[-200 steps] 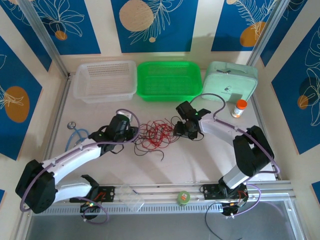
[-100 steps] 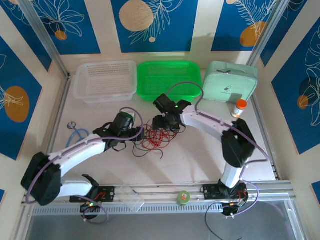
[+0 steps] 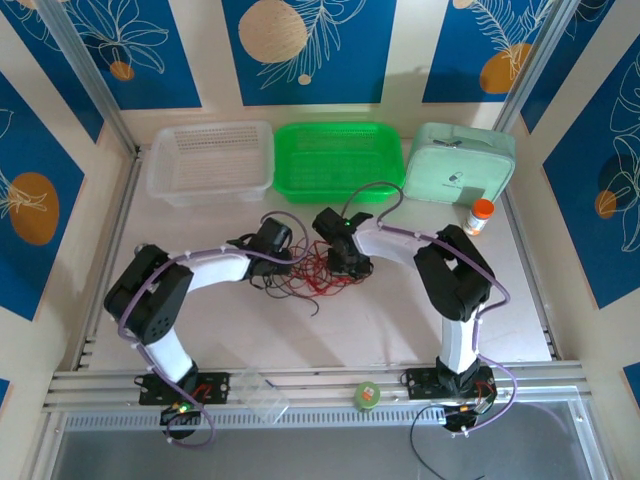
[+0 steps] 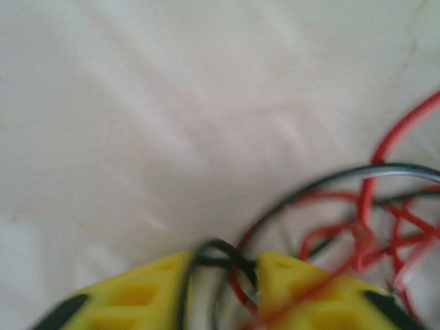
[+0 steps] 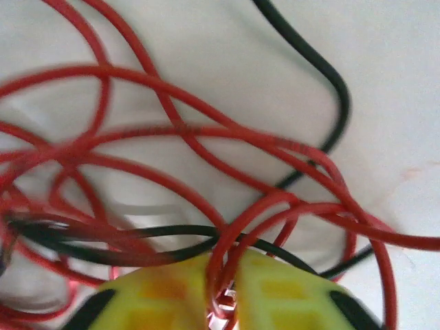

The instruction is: Untangle the cables

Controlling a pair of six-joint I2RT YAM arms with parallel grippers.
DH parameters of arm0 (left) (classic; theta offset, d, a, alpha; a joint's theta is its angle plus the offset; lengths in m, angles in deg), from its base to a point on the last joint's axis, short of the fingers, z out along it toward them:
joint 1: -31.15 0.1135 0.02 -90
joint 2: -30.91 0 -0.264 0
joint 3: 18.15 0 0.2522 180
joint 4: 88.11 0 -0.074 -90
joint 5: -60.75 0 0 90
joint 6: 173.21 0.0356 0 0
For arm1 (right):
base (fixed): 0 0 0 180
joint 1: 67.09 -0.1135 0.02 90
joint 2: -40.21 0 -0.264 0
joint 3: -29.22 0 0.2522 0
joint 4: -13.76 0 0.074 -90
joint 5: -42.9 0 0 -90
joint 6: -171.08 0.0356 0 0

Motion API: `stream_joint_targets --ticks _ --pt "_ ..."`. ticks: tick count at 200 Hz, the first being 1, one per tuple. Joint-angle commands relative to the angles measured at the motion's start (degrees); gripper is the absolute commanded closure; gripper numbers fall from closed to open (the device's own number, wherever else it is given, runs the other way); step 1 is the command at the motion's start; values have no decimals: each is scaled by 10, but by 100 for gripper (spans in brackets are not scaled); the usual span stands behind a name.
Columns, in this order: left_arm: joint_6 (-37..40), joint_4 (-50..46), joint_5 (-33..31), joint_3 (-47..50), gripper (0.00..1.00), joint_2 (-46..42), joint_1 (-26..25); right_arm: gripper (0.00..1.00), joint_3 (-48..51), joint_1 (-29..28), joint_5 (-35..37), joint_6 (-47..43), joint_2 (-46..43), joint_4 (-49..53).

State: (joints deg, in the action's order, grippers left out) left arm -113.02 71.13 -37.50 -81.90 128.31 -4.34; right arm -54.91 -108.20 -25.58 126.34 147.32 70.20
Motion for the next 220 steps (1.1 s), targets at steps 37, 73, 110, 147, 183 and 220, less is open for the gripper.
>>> stream_joint_targets --ticks 37,73,110,147,183,220 --pt "7 -62 -73 65 90 -88 65 100 140 29 -22 46 -149 -35" --pt "21 -92 -67 103 86 -187 112 100 241 32 -119 117 -213 -156" --pt "26 -92 -19 113 70 -243 116 90 275 14 -175 170 -190 -250" --pt "39 -117 49 101 44 -302 113 60 210 -24 -114 133 -211 -151" --pt "45 -200 88 64 27 -363 95 38 170 -55 -54 113 -277 -52" --pt "0 -238 130 44 17 -362 41 26 112 -66 -18 73 -284 21"
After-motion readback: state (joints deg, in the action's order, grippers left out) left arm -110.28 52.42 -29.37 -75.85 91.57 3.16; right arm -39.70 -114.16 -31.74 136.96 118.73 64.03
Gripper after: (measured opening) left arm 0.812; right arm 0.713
